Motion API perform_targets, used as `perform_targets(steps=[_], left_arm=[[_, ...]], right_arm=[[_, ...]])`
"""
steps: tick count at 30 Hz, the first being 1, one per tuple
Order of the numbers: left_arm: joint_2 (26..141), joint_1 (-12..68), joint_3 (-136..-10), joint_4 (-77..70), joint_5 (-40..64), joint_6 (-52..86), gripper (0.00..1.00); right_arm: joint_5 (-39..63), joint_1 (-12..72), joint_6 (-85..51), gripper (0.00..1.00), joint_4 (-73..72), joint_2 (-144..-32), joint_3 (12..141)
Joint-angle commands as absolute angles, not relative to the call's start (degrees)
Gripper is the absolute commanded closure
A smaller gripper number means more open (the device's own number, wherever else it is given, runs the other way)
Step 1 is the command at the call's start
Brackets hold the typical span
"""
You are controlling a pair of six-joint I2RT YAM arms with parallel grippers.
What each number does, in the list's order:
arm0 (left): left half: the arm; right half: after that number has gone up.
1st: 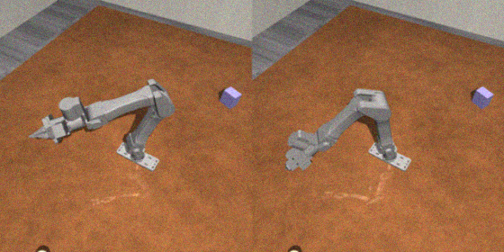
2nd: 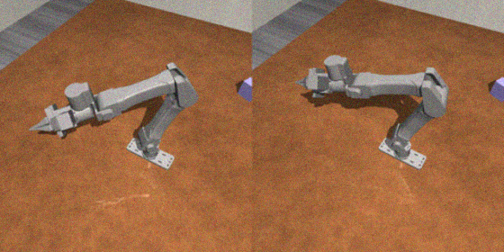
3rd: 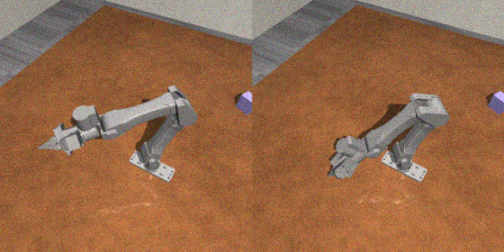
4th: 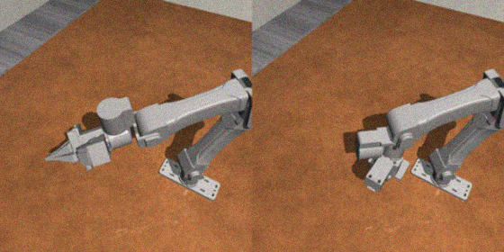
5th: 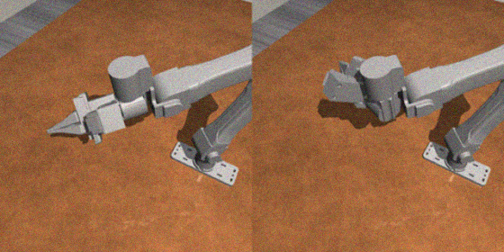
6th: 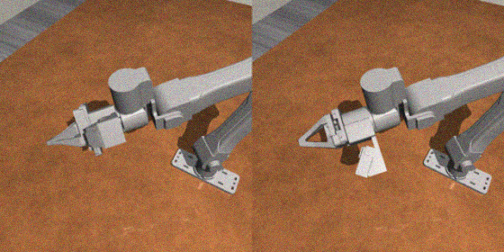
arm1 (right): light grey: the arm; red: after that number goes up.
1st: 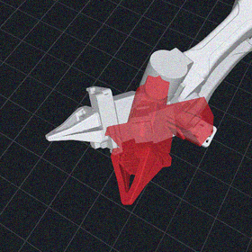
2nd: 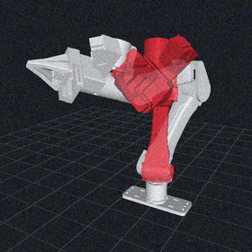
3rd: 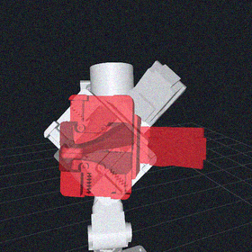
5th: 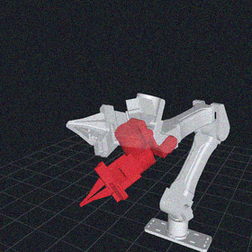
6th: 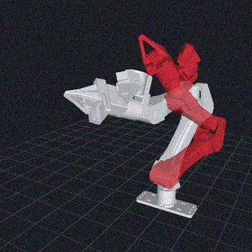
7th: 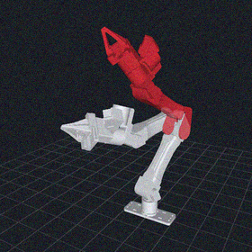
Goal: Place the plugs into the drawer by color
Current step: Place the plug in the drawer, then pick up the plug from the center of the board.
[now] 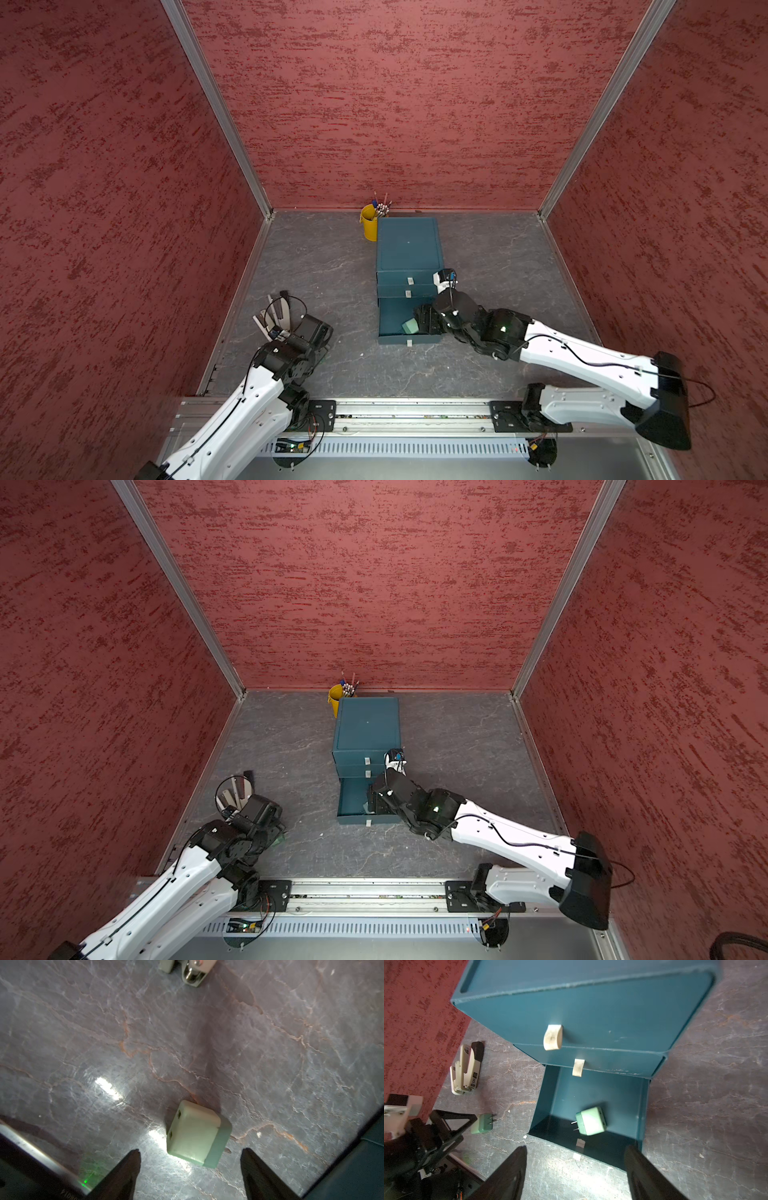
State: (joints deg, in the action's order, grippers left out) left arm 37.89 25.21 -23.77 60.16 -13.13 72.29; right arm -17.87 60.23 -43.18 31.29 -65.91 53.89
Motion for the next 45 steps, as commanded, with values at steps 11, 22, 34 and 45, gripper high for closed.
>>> perform_targets(steps=[11,22,34,45], left_arm=[[44.23,22.67,-23.21,50.04,-9.21,67.83,0.32],[46.19,22.63,-24.84,49.6,-10.67,65.12,0.42],[48.29,21.79,-24.02,47.45,-11.12,62.92,0.44],[48.55,21.62,-23.69,46.64,-9.86,61.96,0.57]], right_arm=[[-23.58,59.9,-49.75,0.25,28.28,-55.34,42.33],[-23.49,59.59,-50.26,0.26,27.99,-55.52,41.44],[-23.11,59.25,-50.14,0.27,27.44,-56.88,41.74],[-22.32,58.16,-52.26,0.28,26.67,-54.73,39.42]])
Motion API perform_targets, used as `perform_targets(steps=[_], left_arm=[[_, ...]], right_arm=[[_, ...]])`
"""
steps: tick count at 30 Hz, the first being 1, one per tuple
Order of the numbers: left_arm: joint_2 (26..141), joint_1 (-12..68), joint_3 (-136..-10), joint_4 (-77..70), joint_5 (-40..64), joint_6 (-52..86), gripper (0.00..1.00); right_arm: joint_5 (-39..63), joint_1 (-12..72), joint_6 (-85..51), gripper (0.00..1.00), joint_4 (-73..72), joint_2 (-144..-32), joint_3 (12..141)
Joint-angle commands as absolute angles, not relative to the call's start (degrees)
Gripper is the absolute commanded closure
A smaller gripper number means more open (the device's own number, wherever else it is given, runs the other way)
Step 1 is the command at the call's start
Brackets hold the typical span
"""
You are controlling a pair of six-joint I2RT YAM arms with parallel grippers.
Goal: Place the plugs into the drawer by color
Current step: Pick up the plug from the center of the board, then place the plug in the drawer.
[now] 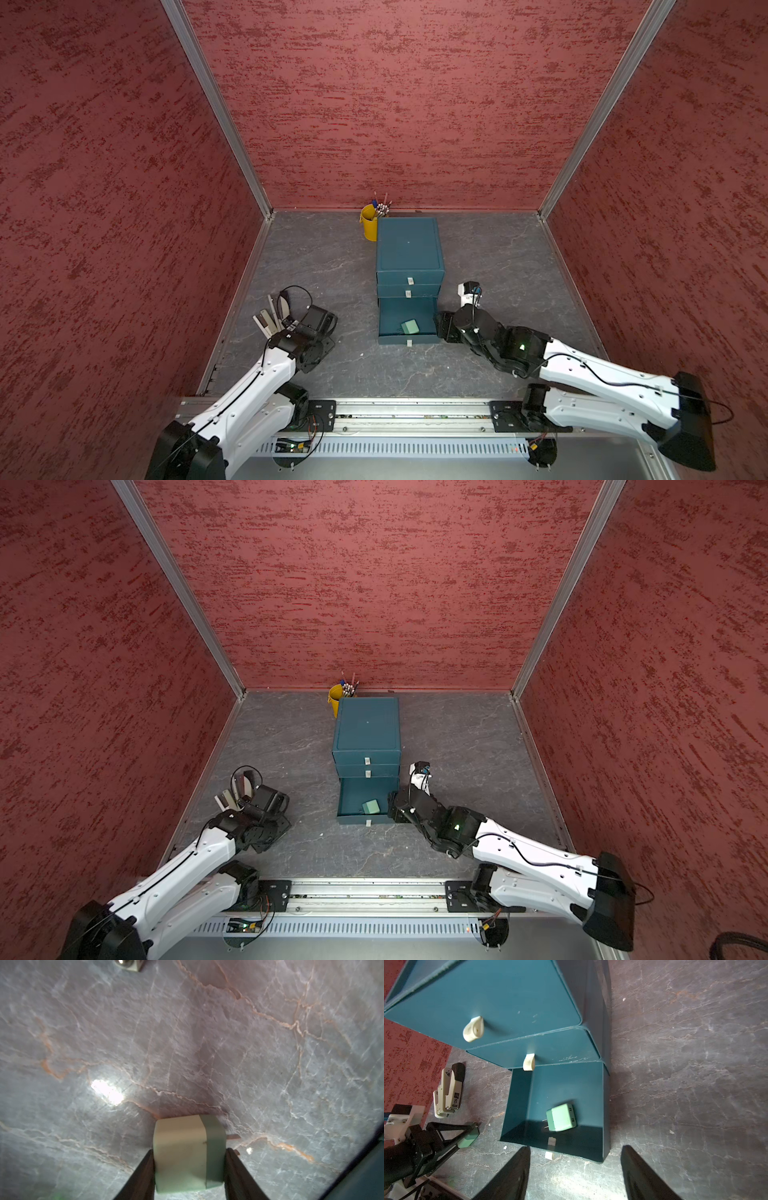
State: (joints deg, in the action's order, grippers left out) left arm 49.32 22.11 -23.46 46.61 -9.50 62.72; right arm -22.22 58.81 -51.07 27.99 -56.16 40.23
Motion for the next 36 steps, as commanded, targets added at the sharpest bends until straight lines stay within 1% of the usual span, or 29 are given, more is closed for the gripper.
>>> perform_targets(steps=[1,6,10,16,20,24,27,32,36], left_arm=[[48.28,21.62,-23.74,46.78,-10.08,61.86,0.6],[47.4,21.53,-24.92,48.66,-10.63,61.54,0.71],[45.85,21.61,-27.18,50.57,-10.88,60.71,0.78],[43.39,22.27,-34.89,54.38,-11.57,56.97,0.87],[44.82,23.74,-41.69,54.54,-10.36,52.34,0.97],[46.51,29.23,-47.28,53.12,-11.28,49.78,1.0],[48.49,36.67,-51.02,51.43,-14.55,48.86,1.0],[54.98,49.4,-55.35,46.54,-17.9,45.45,1.0],[61.09,57.45,-57.8,43.68,-19.99,42.69,1.0]], right_arm=[[-22.32,58.08,-52.19,0.28,26.8,-54.48,39.29],[-22.41,57.61,-52.34,0.29,27.27,-53.54,39.2],[-22.41,57.46,-52.45,0.29,27.28,-53.26,38.82],[-22.68,57.22,-53.37,0.3,26.88,-53.1,37.81],[-22.63,56.95,-53.83,0.3,26.12,-53.0,37.13],[-22.58,56.87,-54.03,0.3,25.92,-53.17,37.08],[-22.58,56.69,-54.27,0.3,25.9,-53.23,36.96],[-22.33,56.25,-54.72,0.3,26.05,-52.74,36.57],[-22.24,56.08,-54.94,0.31,26.16,-51.99,36.06]])
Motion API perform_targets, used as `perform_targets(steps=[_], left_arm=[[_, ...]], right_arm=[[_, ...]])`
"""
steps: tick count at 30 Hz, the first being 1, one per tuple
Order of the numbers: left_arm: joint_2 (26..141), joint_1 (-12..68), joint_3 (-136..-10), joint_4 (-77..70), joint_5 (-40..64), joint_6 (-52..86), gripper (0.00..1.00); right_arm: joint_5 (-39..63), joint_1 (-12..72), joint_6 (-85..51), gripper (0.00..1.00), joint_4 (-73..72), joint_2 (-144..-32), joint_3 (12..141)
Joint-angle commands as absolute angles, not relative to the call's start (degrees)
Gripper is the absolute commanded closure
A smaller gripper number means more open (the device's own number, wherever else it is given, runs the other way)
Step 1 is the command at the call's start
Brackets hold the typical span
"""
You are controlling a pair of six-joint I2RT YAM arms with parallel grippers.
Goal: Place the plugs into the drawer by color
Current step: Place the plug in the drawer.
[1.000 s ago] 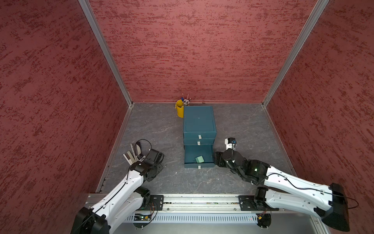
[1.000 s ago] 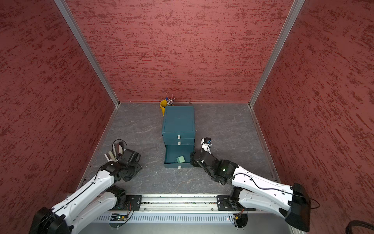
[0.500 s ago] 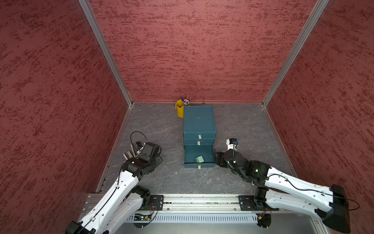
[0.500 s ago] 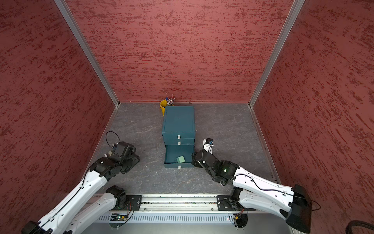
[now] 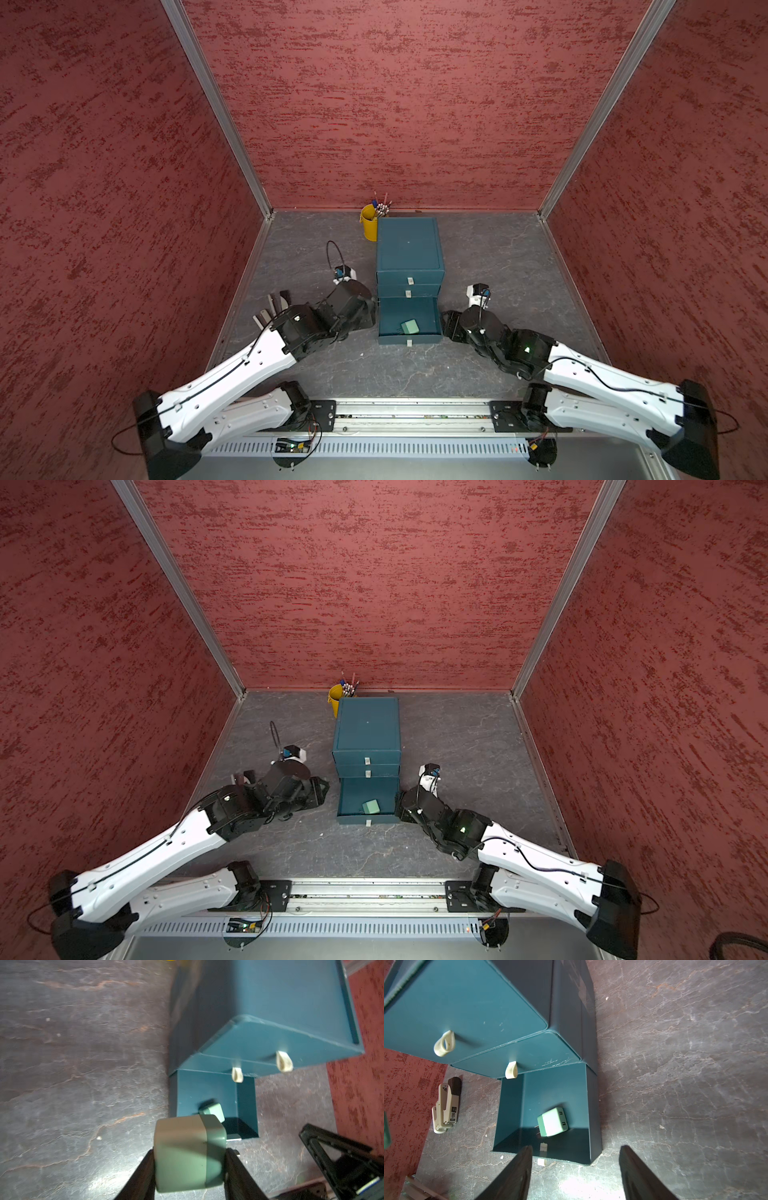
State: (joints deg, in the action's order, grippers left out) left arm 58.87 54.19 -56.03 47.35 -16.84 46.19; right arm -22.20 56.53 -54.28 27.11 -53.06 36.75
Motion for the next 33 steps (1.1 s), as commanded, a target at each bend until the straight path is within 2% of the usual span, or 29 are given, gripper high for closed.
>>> perform_targets(steps=[1,5,20,33], left_arm=[[62.48,59.06,-58.1,42.56,-20.11,42.02,1.0],[66.01,62.08,-57.85,38.19,-19.48,39.8,1.0],[77.93,62.22,-56.32,31.42,-21.36,35.17,1.0],[81.87,62.11,-54.96,28.4,-21.27,34.1,1.0]], right_arm=[[-22.24,56.01,-54.95,0.31,26.32,-51.79,36.0],[-22.32,55.82,-55.01,0.31,27.0,-51.19,35.97],[-22.9,55.55,-56.14,0.32,29.72,-48.27,34.38],[-22.5,55.55,-56.17,0.32,29.31,-48.47,34.09]])
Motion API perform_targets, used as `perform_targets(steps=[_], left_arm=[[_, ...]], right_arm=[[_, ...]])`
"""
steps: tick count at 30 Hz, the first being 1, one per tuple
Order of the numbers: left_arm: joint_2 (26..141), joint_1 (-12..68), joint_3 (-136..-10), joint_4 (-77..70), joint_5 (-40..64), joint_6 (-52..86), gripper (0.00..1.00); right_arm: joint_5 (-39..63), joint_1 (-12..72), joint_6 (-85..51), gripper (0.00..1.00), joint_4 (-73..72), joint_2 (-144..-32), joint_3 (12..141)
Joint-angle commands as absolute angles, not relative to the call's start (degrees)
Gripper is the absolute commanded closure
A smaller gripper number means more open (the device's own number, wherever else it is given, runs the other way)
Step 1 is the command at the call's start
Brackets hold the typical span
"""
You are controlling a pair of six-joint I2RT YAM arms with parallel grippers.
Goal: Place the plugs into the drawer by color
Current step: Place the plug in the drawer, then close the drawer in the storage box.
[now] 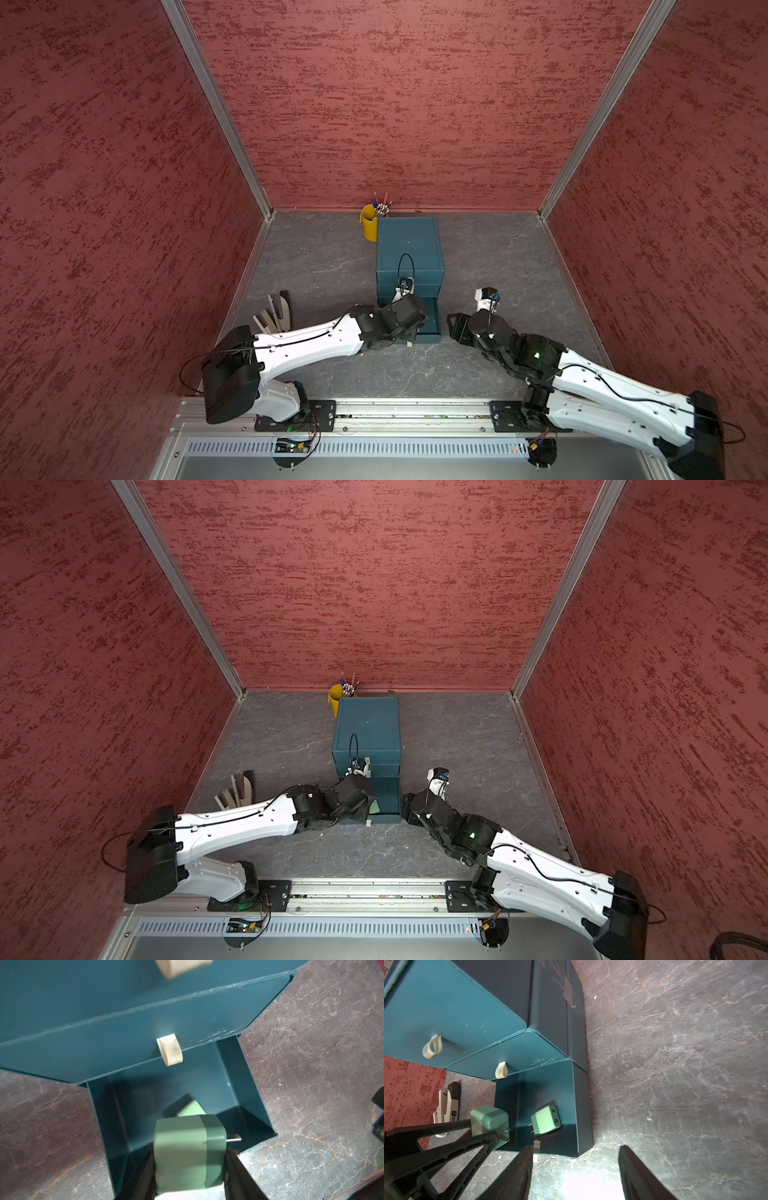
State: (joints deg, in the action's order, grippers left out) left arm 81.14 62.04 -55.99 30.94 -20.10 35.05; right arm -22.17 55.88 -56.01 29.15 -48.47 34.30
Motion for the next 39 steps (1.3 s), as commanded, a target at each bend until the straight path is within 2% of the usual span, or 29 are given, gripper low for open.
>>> perform_targets(steps=[1,3,4,6,9,10,14,19,26,29,34,35,37,39], left_arm=[[82.07,62.08,-54.85,28.11,-21.28,34.1,1.0],[82.51,61.96,-54.74,27.7,-21.03,33.95,1.0],[82.82,61.92,-54.88,27.68,-20.85,33.8,0.91],[83.31,61.96,-55.28,27.71,-20.33,33.42,0.54],[83.15,62.39,-55.63,27.32,-19.86,32.79,0.36],[82.84,62.49,-55.87,27.29,-20.06,32.69,0.32],[81.63,62.91,-56.6,27.93,-20.52,32.69,0.24],[79.64,63.01,-58.99,30.93,-22.12,32.62,0.22],[71.44,61.65,-66.12,38.58,-25.41,28.61,0.19],[68.04,58.23,-69.54,41.91,-24.94,27.16,0.18],[64.87,46.81,-73.43,44.29,-17.37,25.52,0.14],[64.67,44.57,-74.17,44.46,-16.29,25.07,0.12],[64.81,41.99,-75.5,44.27,-15.21,23.54,0.0],[65.43,40.33,-76.26,43.2,-13.33,21.89,0.0]], right_arm=[[-22.5,55.54,-56.06,0.32,29.27,-48.66,34.19],[-22.29,55.55,-55.77,0.32,28.85,-48.96,34.28],[-22.0,55.47,-55.48,0.32,28.51,-49.23,34.33],[-21.0,55.52,-54.63,0.32,27.62,-49.92,34.28],[-18.77,55.7,-52.68,0.32,26.41,-51.53,34.6],[-18.1,55.91,-51.91,0.31,26.01,-52.29,34.72],[-18.23,58.32,-50.0,0.27,24.32,-53.26,35.22],[-18.72,61.2,-47.0,0.26,21.54,-52.62,35.64],[-9.17,64.07,-40.68,0.26,11.75,-52.49,33.57],[-7.75,65.89,-38.98,0.26,10.14,-54.21,34.29],[-6.22,68.74,-37.39,0.25,8.82,-58.67,36.29],[-6.22,69.39,-37.35,0.25,8.82,-59.79,36.8],[-5.39,70.0,-37.5,0.23,8.48,-61.92,37.35],[-2.48,70.11,-38.23,0.22,6.09,-63.94,36.88]])
